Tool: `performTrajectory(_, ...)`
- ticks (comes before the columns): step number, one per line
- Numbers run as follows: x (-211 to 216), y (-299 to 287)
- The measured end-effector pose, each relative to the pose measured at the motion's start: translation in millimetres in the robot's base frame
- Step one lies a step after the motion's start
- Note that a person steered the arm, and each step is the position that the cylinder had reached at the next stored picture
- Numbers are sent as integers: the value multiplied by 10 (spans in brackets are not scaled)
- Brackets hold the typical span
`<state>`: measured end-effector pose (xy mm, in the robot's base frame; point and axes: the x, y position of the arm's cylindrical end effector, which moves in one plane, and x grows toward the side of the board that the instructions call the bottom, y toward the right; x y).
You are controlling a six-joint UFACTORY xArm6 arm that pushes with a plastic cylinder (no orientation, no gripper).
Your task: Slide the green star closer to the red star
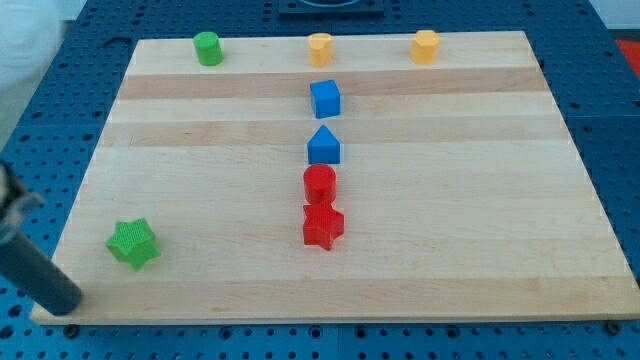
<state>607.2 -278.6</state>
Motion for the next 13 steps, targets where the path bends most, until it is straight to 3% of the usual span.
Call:
performTrajectory(2, -827, 220)
performTrajectory(8, -180, 1006)
performTrajectory(10, -363, 1199)
performTrajectory(13, -363, 1982)
